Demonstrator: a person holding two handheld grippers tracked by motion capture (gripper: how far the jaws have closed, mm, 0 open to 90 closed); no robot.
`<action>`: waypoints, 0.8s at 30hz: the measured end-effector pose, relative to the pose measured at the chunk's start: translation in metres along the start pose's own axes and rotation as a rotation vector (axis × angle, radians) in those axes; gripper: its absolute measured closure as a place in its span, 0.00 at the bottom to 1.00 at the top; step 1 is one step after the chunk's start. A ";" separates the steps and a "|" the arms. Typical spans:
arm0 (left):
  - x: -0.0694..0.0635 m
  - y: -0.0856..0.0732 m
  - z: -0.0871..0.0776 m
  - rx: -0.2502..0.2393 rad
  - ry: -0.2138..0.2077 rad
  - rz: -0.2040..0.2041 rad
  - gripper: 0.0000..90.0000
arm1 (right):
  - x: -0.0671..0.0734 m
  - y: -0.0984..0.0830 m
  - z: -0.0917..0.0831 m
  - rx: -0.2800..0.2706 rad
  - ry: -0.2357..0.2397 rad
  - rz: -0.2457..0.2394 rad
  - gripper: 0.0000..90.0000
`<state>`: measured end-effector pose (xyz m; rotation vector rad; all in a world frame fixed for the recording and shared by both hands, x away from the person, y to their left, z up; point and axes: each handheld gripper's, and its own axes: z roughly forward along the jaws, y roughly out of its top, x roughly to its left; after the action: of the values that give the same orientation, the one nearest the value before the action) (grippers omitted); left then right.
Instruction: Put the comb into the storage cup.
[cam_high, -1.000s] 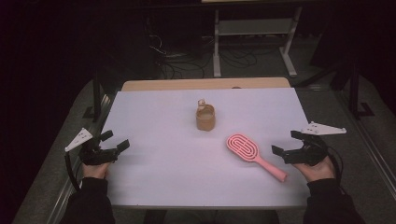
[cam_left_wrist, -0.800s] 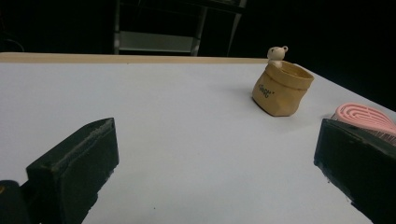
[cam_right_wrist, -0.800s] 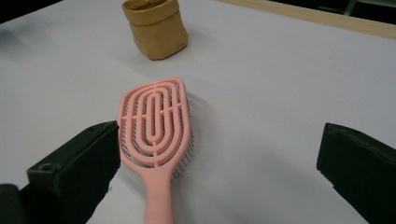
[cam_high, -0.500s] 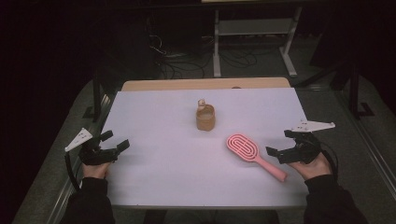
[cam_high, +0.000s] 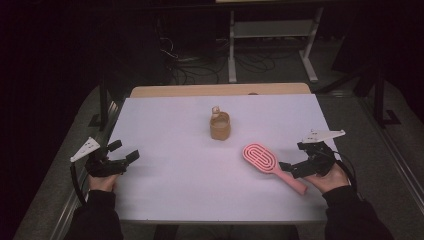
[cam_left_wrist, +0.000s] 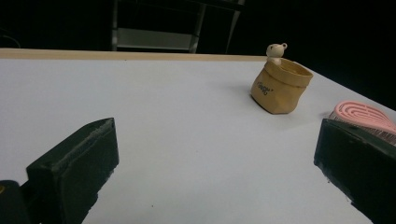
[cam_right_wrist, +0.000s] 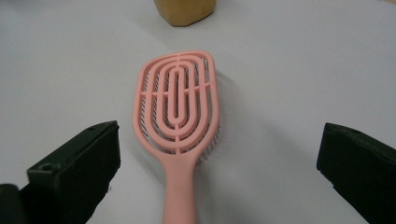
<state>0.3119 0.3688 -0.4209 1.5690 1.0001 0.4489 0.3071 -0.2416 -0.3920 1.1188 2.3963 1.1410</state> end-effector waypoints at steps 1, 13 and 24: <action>0.000 0.000 0.000 0.000 0.000 0.000 0.00 | 0.000 0.000 0.001 0.005 0.003 -0.003 0.00; 0.000 0.000 0.000 0.004 -0.001 0.002 0.00 | 0.005 -0.002 0.011 0.066 0.028 -0.017 0.00; -0.001 0.000 0.001 0.010 -0.003 0.005 0.00 | 0.009 -0.004 0.021 0.141 0.043 -0.038 0.00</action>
<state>0.3121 0.3679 -0.4213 1.5807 0.9979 0.4453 0.3095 -0.2249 -0.4075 1.0959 2.5546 1.0078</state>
